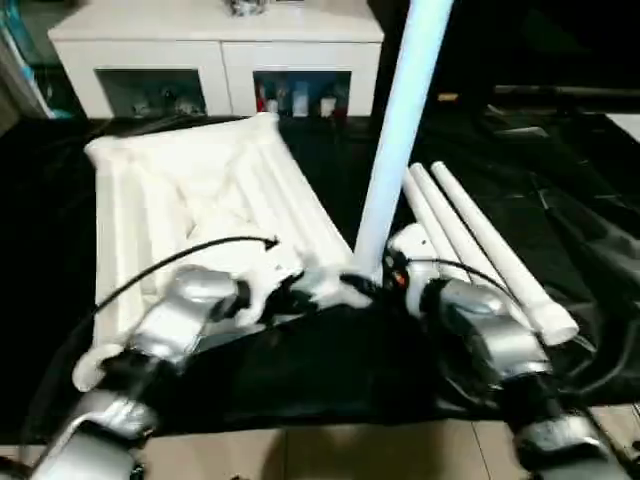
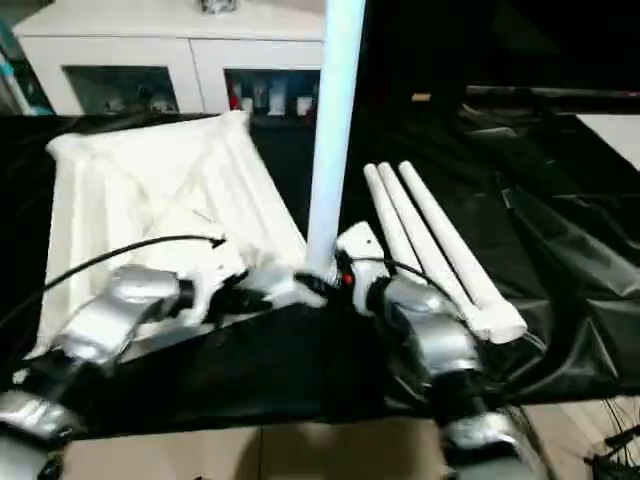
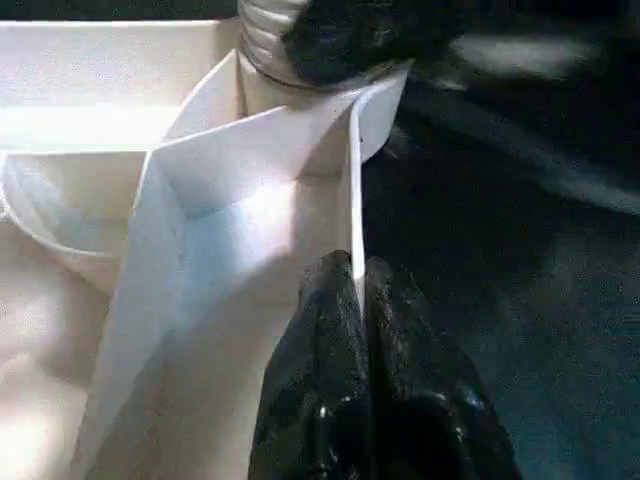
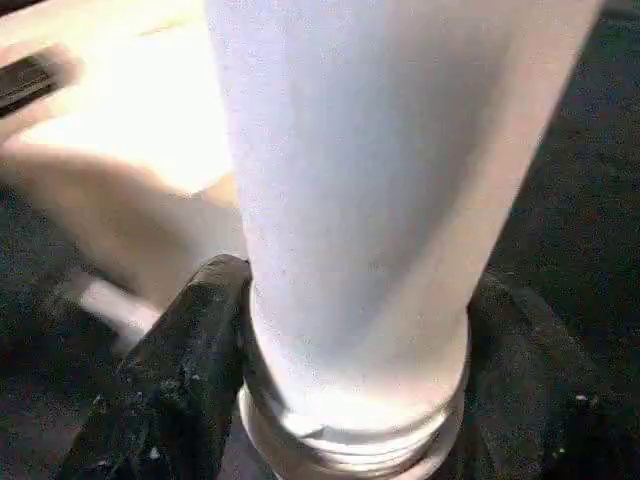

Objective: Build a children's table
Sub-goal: Rotate leg to tighten

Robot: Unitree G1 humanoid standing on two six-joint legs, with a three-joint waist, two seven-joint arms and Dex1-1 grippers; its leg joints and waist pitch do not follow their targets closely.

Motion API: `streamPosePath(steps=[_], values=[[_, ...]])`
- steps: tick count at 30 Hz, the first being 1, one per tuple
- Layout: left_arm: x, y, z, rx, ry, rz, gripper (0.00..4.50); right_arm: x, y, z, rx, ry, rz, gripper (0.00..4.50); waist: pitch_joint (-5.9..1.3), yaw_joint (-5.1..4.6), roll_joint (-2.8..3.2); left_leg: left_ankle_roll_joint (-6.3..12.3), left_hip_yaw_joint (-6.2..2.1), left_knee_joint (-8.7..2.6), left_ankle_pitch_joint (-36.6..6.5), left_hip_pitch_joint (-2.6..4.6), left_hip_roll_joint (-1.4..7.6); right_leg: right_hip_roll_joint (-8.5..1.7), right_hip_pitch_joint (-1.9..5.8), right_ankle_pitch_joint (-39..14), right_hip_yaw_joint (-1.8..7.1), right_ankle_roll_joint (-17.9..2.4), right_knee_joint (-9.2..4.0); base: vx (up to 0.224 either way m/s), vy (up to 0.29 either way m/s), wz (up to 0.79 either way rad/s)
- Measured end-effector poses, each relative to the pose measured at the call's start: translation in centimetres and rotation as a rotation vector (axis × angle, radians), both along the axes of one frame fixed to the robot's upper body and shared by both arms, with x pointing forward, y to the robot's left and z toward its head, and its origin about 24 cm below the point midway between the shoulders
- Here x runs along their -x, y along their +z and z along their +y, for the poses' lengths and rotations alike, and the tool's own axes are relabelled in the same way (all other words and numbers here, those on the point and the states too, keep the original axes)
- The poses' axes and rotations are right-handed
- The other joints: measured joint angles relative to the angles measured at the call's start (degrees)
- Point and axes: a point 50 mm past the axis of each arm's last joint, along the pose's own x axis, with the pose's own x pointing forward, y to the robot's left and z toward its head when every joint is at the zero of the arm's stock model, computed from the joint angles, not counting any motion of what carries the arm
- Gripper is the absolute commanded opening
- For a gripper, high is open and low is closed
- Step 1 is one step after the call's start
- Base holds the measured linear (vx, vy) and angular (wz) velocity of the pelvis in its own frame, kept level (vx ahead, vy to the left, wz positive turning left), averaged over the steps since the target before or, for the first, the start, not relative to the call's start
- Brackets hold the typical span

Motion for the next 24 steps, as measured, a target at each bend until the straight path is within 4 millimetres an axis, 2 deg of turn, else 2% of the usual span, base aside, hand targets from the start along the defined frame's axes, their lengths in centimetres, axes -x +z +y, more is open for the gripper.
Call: streamPosePath(steps=[5, 8, 12, 13, 14, 18, 20, 24], values=[[-1.7, 0.1, -2.6, 0.012, 0.148, 0.009, 0.0, -2.2, 0.3, 1.4, 0.018, -0.278, 0.013, 2.66, -0.02, -0.16, 0.26, -0.02, -0.01, -0.01, 0.0, -0.03, -0.09, 0.0, -0.02, 0.0, 0.07, 0.0, -0.05, 0.0, 0.0, 0.0], [-2.0, 0.2, -3.2, 0.018, 0.179, 0.01, 0.0, -2.8, 0.6, 1.9, 0.04, -0.325, 0.018, 2.66, -0.03, -0.16, 0.37, -0.02, -0.01, -0.03, 0.0, -0.06, -0.11, 0.0, 0.0, 0.0, 0.09, 0.0, -0.13, 0.0, 0.0, 0.0], [-2.2, 0.3, -3.2, 0.014, 0.184, 0.006, 0.0, -3.1, 0.7, 2.1, 0.037, -0.33, 0.02, 2.66, -0.04, -0.15, 0.36, -0.02, -0.02, -0.2, 0.0, -0.09, -0.11, 0.0, 0.03, 0.0, 0.07, 0.0, -0.22, 0.0, 0.0, 0.0], [-2.2, 0.3, -3.2, 0.012, 0.185, 0.004, 0.0, -3.2, 0.8, 2.1, 0.035, -0.331, 0.019, 3.22, -0.04, -0.16, 0.33, -0.01, -0.01, -0.28, 0.0, -0.09, -0.12, 0.0, 0.02, 0.0, 0.07, 0.0, -0.26, 0.0, 0.0, 0.0], [-2.2, 0.3, -3.0, 0.009, 0.187, 0.002, 0.0, -3.2, 0.8, 2.1, 0.028, -0.332, 0.018, 3.36, -0.03, -0.14, 0.32, -0.02, -0.01, -0.35, 0.0, -0.1, -0.12, 0.0, 0.02, 0.0, 0.05, 0.0, -0.29, 0.0, 0.0, 0.0], [-2.4, 0.4, -2.4, -0.012, 0.205, -0.02, 0.0, -3.0, 0.6, 2.5, -0.007, -0.304, 0.018, 3.57, 0.14, -0.42, 0.09, -0.02, -0.01, -0.52, 0.0, -0.15, -0.13, 0.0, -0.09, 0.0, 0.03, 0.0, -0.31, 0.0, 0.0, 0.0], [-2.4, 0.5, -1.9, -0.017, 0.21, -0.032, 0.0, -2.9, 0.7, 2.5, -0.029, -0.271, 0.019, 3.82, 0.21, -0.6, 0.05, -0.02, -0.04, -0.68, 0.0, -0.15, -0.13, 0.01, -0.16, 0.0, -0.02, 0.0, -0.49, 0.0, 0.0, 0.0], [-2.0, 0.7, -0.9, -0.018, 0.177, -0.057, 0.0, -2.3, 1.1, 1.6, -0.034, -0.135, 0.02, 4.05, 0.24, -0.56, 0.05, -0.05, -0.14, -0.96, 0.0, -0.19, -0.08, 0.15, -0.28, 0.4, -0.08, 0.1, -0.86, 0.0, 0.0, 0.0]])
